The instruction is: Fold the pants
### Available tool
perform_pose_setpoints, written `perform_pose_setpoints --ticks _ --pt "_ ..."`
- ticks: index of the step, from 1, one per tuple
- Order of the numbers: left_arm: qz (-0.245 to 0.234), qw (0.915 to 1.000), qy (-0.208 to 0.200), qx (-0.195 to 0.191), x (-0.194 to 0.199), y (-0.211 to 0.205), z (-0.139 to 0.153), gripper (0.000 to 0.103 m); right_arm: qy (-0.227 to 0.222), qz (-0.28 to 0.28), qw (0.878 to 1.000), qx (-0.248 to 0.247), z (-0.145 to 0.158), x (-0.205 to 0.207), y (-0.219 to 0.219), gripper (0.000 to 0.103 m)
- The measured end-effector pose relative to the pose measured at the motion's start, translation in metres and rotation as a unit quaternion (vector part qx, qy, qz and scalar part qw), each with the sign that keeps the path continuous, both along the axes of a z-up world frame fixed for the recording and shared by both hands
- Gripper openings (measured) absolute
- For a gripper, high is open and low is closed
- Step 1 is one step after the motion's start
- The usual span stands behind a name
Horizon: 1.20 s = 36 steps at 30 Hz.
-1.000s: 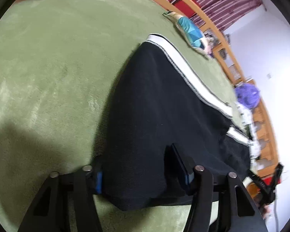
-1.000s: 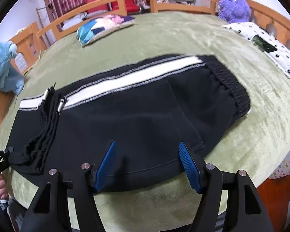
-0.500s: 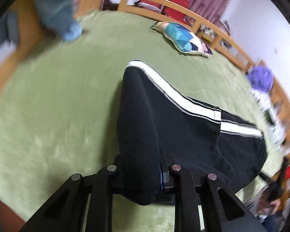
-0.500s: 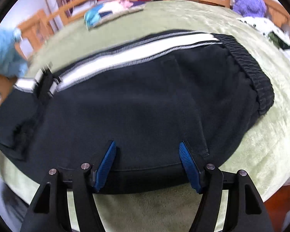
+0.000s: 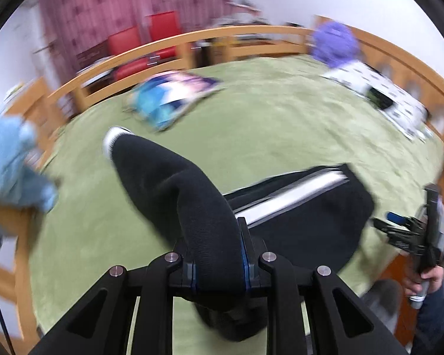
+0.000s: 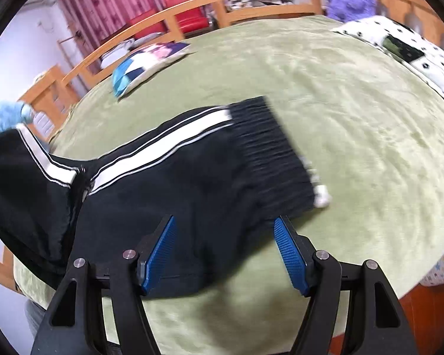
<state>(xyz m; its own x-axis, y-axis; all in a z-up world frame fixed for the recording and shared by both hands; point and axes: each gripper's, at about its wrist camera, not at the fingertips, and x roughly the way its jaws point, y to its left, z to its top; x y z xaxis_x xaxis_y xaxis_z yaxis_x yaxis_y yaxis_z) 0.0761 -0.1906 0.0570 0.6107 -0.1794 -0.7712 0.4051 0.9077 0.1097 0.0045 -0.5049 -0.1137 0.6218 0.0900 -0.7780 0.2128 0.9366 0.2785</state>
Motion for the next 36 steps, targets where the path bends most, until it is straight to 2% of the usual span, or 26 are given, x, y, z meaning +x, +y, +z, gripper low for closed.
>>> perform_pose_setpoints --ticks 4,6,7,9,14,18,21,25,27,28,29,30,33,35,36 --pt "-0.084 0.9961 0.014 -0.019 -0.007 -0.092 -0.009 0.021 0.003 -0.024 1.0 -0.009 0.006 -0.016 -0.037 0.067" --pt "-0.136 0.9893 0.033 -0.042 -0.009 -0.13 -0.022 0.028 0.007 -0.041 0.999 -0.008 0.007 -0.024 -0.057 0.067" --pt "-0.146 0.9859 0.049 -0.065 -0.009 -0.138 -0.03 0.031 0.01 -0.048 0.999 -0.003 0.007 -0.027 -0.067 0.067" --pt "-0.149 0.9824 0.076 -0.084 -0.007 -0.142 -0.041 0.034 0.007 -0.056 0.998 0.011 0.008 -0.033 -0.081 0.067" --pt "-0.096 0.9902 0.074 -0.069 0.005 -0.109 -0.061 0.038 -0.022 -0.039 0.997 0.057 0.014 -0.033 -0.084 0.067" --pt "-0.03 0.9927 0.096 -0.066 0.021 -0.058 -0.078 0.038 -0.039 0.011 0.994 0.098 0.014 -0.008 -0.062 0.067" --pt "0.017 0.992 0.107 -0.065 0.026 -0.017 -0.089 0.042 -0.028 0.044 0.995 0.09 0.005 0.012 -0.038 0.067" --pt "0.075 0.9858 0.127 -0.08 0.022 0.042 -0.106 0.046 -0.009 0.064 0.996 0.059 -0.015 0.052 -0.013 0.067" --pt "0.09 0.9833 0.134 -0.083 0.017 0.06 -0.114 0.046 0.005 0.061 0.998 0.035 -0.027 0.068 -0.004 0.058" --pt "0.094 0.9827 0.138 -0.079 0.015 0.065 -0.116 0.046 0.005 0.056 0.998 0.013 -0.029 0.074 0.002 0.048" --pt "0.099 0.9821 0.142 -0.075 0.013 0.071 -0.12 0.046 0.0 0.061 0.998 0.0 -0.028 0.077 0.007 0.017" --pt "0.103 0.9816 0.143 -0.073 0.012 0.076 -0.124 0.046 0.002 0.081 0.997 -0.003 -0.028 0.08 0.015 0.011" --pt "0.099 0.9801 0.15 -0.084 0.01 0.079 -0.133 0.046 -0.018 0.109 0.993 -0.048 -0.016 0.079 0.033 0.009" --pt "0.091 0.9791 0.157 -0.093 0.009 0.077 -0.14 0.046 -0.037 0.107 0.993 -0.014 -0.002 0.074 0.022 0.008" --pt "0.085 0.9792 0.158 -0.096 0.009 0.075 -0.141 0.046 -0.052 0.097 0.994 0.028 0.01 0.07 0.006 0.008"
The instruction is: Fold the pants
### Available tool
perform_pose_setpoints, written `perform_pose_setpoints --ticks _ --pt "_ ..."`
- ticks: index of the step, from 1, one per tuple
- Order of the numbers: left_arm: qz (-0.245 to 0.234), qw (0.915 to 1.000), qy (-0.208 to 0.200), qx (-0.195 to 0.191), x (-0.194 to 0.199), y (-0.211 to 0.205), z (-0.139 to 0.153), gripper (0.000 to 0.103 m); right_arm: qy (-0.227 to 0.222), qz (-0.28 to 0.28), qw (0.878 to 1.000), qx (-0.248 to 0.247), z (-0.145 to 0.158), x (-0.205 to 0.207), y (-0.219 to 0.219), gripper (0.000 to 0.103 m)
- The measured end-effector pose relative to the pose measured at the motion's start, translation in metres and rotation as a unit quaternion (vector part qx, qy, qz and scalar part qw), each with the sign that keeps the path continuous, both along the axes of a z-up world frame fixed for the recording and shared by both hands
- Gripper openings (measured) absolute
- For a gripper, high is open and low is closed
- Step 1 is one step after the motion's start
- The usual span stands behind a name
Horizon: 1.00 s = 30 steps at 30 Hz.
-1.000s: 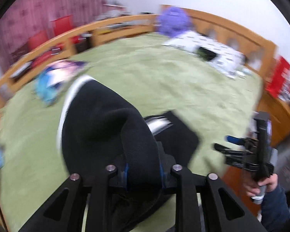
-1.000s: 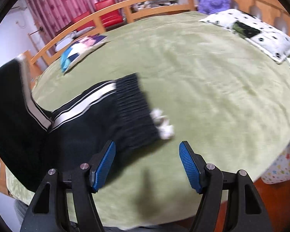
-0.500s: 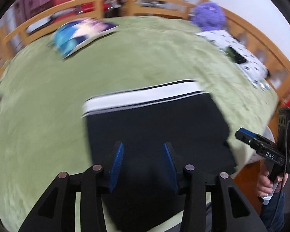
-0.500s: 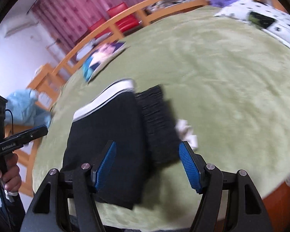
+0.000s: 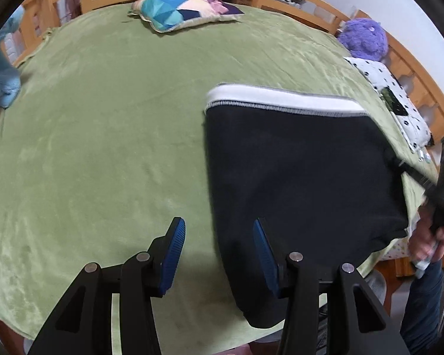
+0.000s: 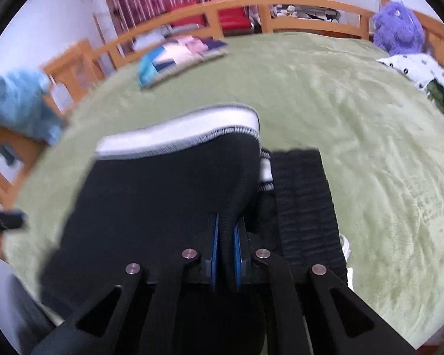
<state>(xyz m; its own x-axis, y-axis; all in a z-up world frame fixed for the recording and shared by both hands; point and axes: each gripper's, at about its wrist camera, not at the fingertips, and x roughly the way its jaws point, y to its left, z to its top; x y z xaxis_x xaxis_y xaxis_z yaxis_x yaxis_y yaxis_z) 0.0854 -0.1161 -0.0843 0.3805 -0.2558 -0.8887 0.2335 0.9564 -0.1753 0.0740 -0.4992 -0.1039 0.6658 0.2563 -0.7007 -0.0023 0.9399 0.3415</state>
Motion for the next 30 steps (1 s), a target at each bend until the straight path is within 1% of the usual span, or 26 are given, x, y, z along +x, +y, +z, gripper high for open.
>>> perform_pose_setpoints --ticks 1,2,4,5,6,7,8,9,11,12,13,14,16,17,18,19,20,21,22,24,25,26,27,28,29,30 --pt "-0.005 1.0 -0.001 -0.003 0.0 -0.003 -0.001 0.046 -0.007 -0.008 0.999 0.033 0.009 -0.003 -0.015 0.008" --pt "-0.01 0.9999 -0.001 -0.005 -0.001 -0.007 -0.002 0.046 -0.013 -0.021 0.999 0.039 0.013 -0.004 -0.023 0.008" --pt "-0.021 0.9997 -0.005 -0.014 -0.002 -0.014 -0.003 0.046 -0.015 -0.048 0.999 -0.004 0.016 -0.001 -0.037 0.008" --pt "-0.025 0.9995 -0.008 -0.02 -0.002 -0.016 -0.003 0.046 -0.005 -0.058 0.998 -0.016 0.01 0.002 -0.041 0.009" --pt "-0.031 0.9991 -0.007 -0.029 -0.001 -0.021 -0.005 0.048 0.016 -0.063 0.998 -0.01 -0.006 0.009 -0.048 0.009" --pt "-0.038 0.9987 0.001 -0.034 0.0 -0.027 -0.009 0.049 0.036 -0.062 0.997 -0.011 -0.018 0.014 -0.05 0.011" --pt "-0.045 0.9983 0.007 -0.036 0.0 -0.032 -0.012 0.049 0.056 -0.06 0.997 -0.014 -0.029 0.017 -0.053 0.015" --pt "-0.053 0.9979 0.011 -0.036 -0.002 -0.036 -0.014 0.049 0.062 -0.062 0.996 0.003 -0.037 0.015 -0.06 0.017" --pt "-0.068 0.997 0.011 -0.036 -0.006 -0.045 -0.017 0.049 0.051 -0.081 0.995 0.042 -0.032 0.0 -0.071 0.019" --pt "-0.072 0.9966 0.011 -0.04 -0.009 -0.048 -0.018 0.049 0.036 -0.081 0.995 0.048 -0.023 -0.013 -0.073 0.02" --pt "-0.076 0.996 0.014 -0.046 -0.011 -0.051 -0.02 0.049 0.021 -0.076 0.996 0.037 -0.014 -0.026 -0.07 0.02" --pt "-0.082 0.9953 0.02 -0.048 -0.012 -0.056 -0.024 0.049 0.012 -0.068 0.997 0.023 -0.007 -0.037 -0.065 0.024" --pt "-0.091 0.994 0.039 -0.045 -0.016 -0.065 -0.035 0.049 0.015 -0.036 0.999 0.008 -0.004 -0.054 -0.053 0.027" --pt "-0.097 0.9933 0.048 -0.042 -0.021 -0.07 -0.043 0.049 0.026 -0.021 0.999 0.011 -0.009 -0.06 -0.049 0.027" --pt "-0.101 0.993 0.052 -0.033 -0.027 -0.074 -0.05 0.049 0.045 -0.003 0.999 0.015 -0.02 -0.066 -0.043 0.027" --pt "-0.107 0.9929 0.048 -0.023 -0.033 -0.078 -0.054 0.051 0.057 0.005 0.998 0.004 -0.028 -0.07 -0.037 0.027" --pt "-0.116 0.9925 0.037 -0.009 -0.041 -0.083 -0.057 0.054 0.073 0.006 0.997 -0.021 -0.039 -0.074 -0.031 0.027" --pt "-0.126 0.9917 0.025 0.009 -0.048 -0.088 -0.061 0.055 0.085 0.004 0.996 -0.032 -0.046 -0.077 -0.029 0.027" --pt "-0.13 0.9911 0.014 0.024 -0.054 -0.09 -0.063 0.055 0.102 0.0 0.994 -0.033 -0.056 -0.077 -0.027 0.027" --pt "-0.142 0.9887 0.001 0.049 -0.059 -0.097 -0.062 0.055 0.115 -0.009 0.993 -0.031 -0.064 -0.075 -0.024 0.027" --pt "-0.148 0.9878 0.004 0.047 -0.057 -0.097 -0.057 0.055 0.116 -0.008 0.992 -0.042 -0.063 -0.073 -0.021 0.027" --pt "-0.148 0.9885 0.006 0.031 -0.054 -0.094 -0.05 0.055 0.118 -0.004 0.992 -0.049 -0.06 -0.073 -0.02 0.027" --pt "-0.142 0.9898 0.007 0.004 -0.049 -0.087 -0.042 0.055 0.116 0.004 0.992 -0.052 -0.052 -0.072 -0.021 0.027" --pt "-0.13 0.9914 0.004 -0.015 -0.042 -0.078 -0.035 0.056 0.106 0.005 0.993 -0.047 -0.044 -0.074 -0.026 0.027" --pt "-0.121 0.9925 0.001 -0.02 -0.037 -0.073 -0.031 0.058 0.085 0.0 0.996 -0.039 -0.034 -0.074 -0.033 0.027" --pt "-0.111 0.9936 -0.006 -0.021 -0.028 -0.067 -0.028 0.059 0.061 -0.011 0.997 -0.035 -0.023 -0.075 -0.039 0.032"
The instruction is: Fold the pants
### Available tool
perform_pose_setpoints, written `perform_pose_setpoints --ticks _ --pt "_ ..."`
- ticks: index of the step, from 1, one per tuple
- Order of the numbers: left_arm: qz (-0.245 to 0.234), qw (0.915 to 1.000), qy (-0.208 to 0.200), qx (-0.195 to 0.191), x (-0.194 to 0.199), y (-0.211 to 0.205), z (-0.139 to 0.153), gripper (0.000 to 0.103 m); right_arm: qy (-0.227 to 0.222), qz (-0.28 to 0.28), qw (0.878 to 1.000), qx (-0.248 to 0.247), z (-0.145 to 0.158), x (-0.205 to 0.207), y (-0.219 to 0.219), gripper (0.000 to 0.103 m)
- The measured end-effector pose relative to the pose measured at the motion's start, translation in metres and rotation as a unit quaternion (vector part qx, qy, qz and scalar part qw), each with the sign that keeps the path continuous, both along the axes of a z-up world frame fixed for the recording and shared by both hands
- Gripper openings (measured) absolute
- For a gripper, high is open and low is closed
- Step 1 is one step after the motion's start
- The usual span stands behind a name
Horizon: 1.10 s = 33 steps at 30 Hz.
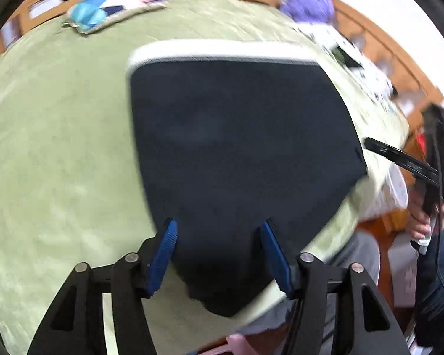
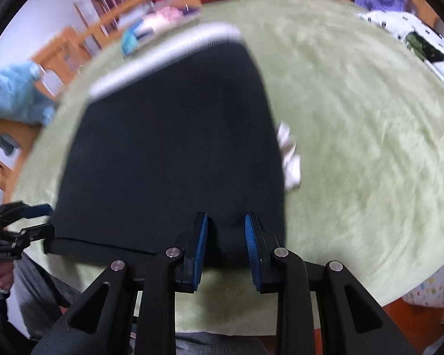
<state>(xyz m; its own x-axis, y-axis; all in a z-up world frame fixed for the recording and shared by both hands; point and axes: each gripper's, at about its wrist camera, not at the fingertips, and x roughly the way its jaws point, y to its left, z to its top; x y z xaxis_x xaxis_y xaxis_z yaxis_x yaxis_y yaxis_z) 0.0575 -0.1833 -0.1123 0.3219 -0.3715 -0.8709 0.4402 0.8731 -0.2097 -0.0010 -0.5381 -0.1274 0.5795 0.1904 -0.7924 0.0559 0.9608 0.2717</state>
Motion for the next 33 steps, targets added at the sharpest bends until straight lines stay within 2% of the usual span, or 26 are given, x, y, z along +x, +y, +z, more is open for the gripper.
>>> perform_pose_setpoints --ticks 2,3,6,8,9,11,13,17,22,23,25,27,29,33 --pt "0.021 0.9996 -0.011 0.015 0.019 0.007 0.001 0.06 -0.03 -0.027 0.999 -0.004 0.015 0.011 -0.014 0.066" --pt "0.035 0.9991 -0.01 0.02 0.03 0.01 -0.001 0.06 -0.034 -0.037 0.999 -0.003 0.017 0.019 -0.018 0.069" --pt "0.058 0.9982 0.013 0.007 0.055 0.017 -0.008 0.06 -0.024 -0.045 0.999 0.002 0.01 0.06 -0.02 0.067" --pt "0.065 0.9977 0.02 0.004 0.067 0.018 -0.012 0.06 -0.026 -0.048 0.998 0.005 0.007 0.083 -0.022 0.043" --pt "0.065 0.9977 0.019 0.006 0.071 0.018 -0.012 0.06 -0.029 -0.046 0.998 0.015 0.008 0.099 -0.023 0.039" --pt "0.062 0.998 0.009 0.01 0.078 0.016 -0.01 0.06 -0.042 -0.041 0.998 0.031 0.013 0.121 -0.025 0.036" --pt "0.059 0.9982 -0.004 0.012 0.083 0.014 -0.007 0.06 -0.043 -0.038 0.998 0.025 0.013 0.144 -0.02 0.032" --pt "0.072 0.9974 0.0 0.001 0.095 0.016 -0.012 0.06 0.007 -0.042 0.999 -0.008 -0.015 0.181 -0.017 0.031" --pt "0.081 0.9961 0.023 -0.025 0.105 0.024 -0.024 0.06 0.017 -0.051 0.998 -0.015 -0.032 0.194 -0.026 0.032" --pt "0.08 0.996 0.027 -0.03 0.105 0.023 -0.026 0.06 0.017 -0.051 0.998 -0.014 -0.031 0.195 -0.029 0.035" --pt "0.074 0.996 0.032 -0.039 0.103 0.022 -0.03 0.06 0.01 -0.051 0.999 -0.012 -0.022 0.186 -0.034 0.044" --pt "0.065 0.9967 0.038 -0.031 0.101 0.019 -0.037 0.06 -0.003 -0.059 0.998 -0.001 -0.008 0.168 -0.043 0.047" --pt "0.06 0.9966 0.05 -0.026 0.097 0.017 -0.046 0.06 -0.002 -0.049 0.999 0.008 -0.002 0.143 -0.048 0.061" --pt "0.05 0.9957 0.069 -0.037 0.085 0.015 -0.057 0.062 0.052 -0.023 0.998 0.026 -0.02 0.103 -0.051 0.061"
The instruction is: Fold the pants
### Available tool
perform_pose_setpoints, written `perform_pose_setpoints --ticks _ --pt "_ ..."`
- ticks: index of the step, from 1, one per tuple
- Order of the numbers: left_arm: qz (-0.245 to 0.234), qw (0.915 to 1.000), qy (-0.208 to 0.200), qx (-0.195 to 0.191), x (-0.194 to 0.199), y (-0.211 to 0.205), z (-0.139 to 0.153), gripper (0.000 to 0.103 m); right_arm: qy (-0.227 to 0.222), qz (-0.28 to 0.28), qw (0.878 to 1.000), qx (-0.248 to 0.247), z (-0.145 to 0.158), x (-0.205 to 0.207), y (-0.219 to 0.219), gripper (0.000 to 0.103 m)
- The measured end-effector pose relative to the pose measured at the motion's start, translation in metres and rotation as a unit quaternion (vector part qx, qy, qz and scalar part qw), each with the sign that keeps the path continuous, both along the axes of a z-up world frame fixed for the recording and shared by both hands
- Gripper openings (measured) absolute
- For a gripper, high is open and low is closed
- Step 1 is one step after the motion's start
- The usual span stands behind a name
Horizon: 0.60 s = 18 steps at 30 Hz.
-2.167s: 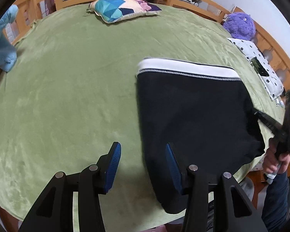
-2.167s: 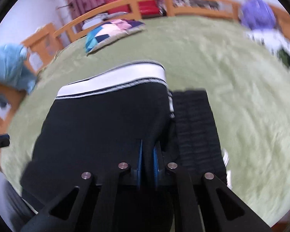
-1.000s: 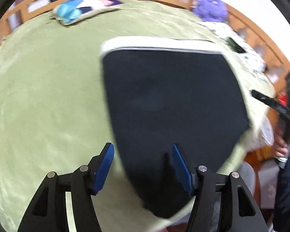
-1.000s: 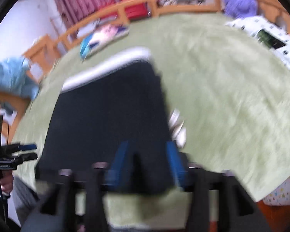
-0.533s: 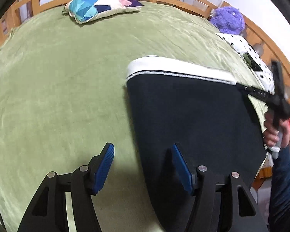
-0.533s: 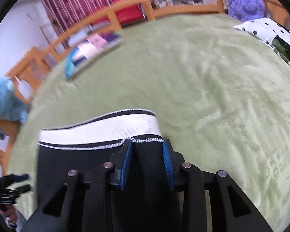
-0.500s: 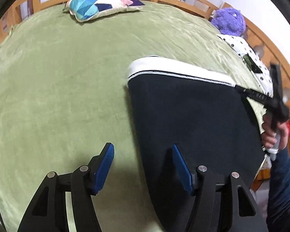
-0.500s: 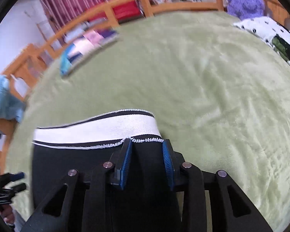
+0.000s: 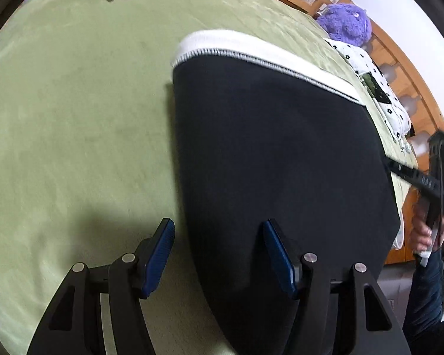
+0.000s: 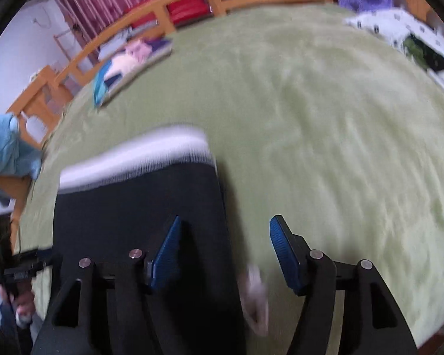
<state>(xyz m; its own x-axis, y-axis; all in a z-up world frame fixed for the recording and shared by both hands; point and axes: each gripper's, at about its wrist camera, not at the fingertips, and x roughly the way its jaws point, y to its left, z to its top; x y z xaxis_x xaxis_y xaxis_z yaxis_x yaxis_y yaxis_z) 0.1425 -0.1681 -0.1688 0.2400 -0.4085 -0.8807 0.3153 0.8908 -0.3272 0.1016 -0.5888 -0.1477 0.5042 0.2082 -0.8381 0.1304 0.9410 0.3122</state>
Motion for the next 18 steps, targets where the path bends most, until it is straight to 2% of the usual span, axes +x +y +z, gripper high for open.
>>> perform_pose_setpoints --ticks 4,6,8,10,14,15,16,17,18 --pt "0.0 1.0 0.008 -0.002 0.002 -0.003 -0.005 0.068 -0.002 -0.015 0.999 0.05 -0.017 -0.022 -0.005 0.063" --pt "-0.002 0.9999 0.01 -0.004 0.003 -0.003 -0.007 0.07 0.002 -0.029 0.995 0.093 -0.029 -0.016 -0.011 0.069" --pt "-0.004 0.9999 0.01 -0.003 0.007 -0.005 -0.009 0.072 0.011 -0.035 0.99 0.138 -0.047 -0.006 -0.013 0.081" --pt "-0.007 0.9999 0.008 -0.003 0.009 -0.007 -0.01 0.074 0.007 -0.032 0.985 0.167 -0.057 0.001 -0.012 0.087" --pt "-0.002 0.9998 0.003 -0.018 0.015 -0.011 -0.013 0.075 0.001 -0.013 0.988 0.151 -0.056 0.011 -0.001 0.088" --pt "0.0 0.9997 0.004 -0.023 0.017 -0.012 -0.014 0.073 0.002 -0.011 0.988 0.157 -0.057 0.013 -0.001 0.087" --pt "0.005 0.9994 0.004 -0.033 0.019 -0.013 -0.015 0.07 0.001 -0.007 0.986 0.166 -0.056 0.013 -0.002 0.08" --pt "0.007 0.999 0.005 -0.043 0.02 -0.014 -0.014 0.057 -0.003 0.005 0.981 0.194 -0.056 0.013 -0.002 0.061" --pt "0.012 0.9985 0.01 -0.053 0.021 -0.014 -0.014 0.051 -0.004 0.002 0.98 0.2 -0.055 0.013 -0.002 0.061"
